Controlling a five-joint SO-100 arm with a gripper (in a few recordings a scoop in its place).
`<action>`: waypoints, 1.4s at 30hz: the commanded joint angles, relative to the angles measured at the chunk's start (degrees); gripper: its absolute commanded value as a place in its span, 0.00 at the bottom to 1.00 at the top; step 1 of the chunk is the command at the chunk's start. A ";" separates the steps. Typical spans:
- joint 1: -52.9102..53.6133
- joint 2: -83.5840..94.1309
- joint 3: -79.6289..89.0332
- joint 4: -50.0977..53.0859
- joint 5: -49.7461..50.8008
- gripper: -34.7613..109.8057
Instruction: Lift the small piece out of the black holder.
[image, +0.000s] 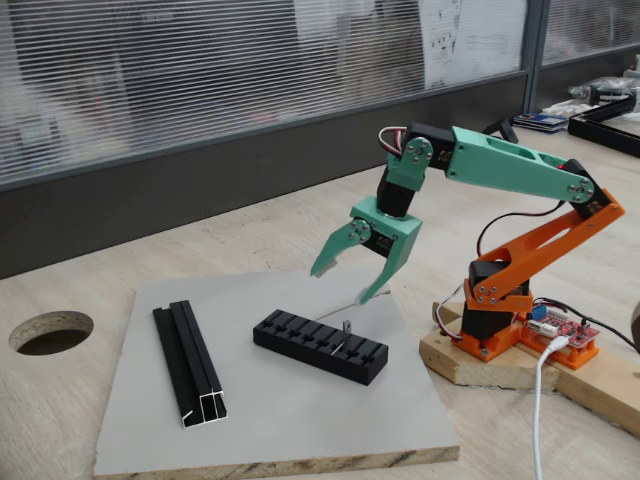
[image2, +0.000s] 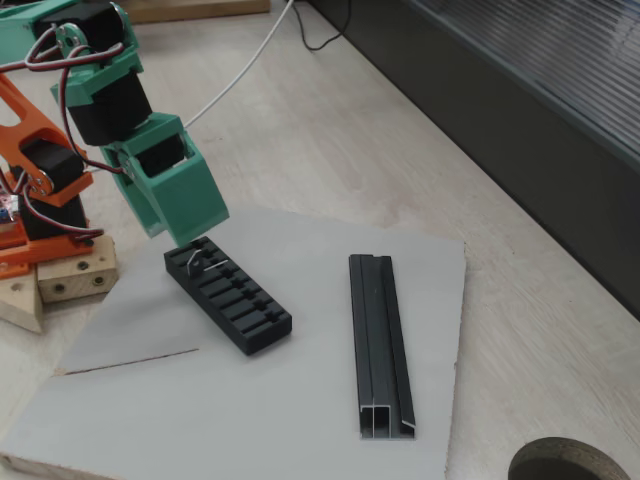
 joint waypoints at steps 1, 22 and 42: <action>-1.23 1.05 3.08 0.44 0.53 0.62; -0.35 -7.47 2.64 -0.44 0.70 0.62; -0.26 -9.40 3.25 -4.75 7.73 0.62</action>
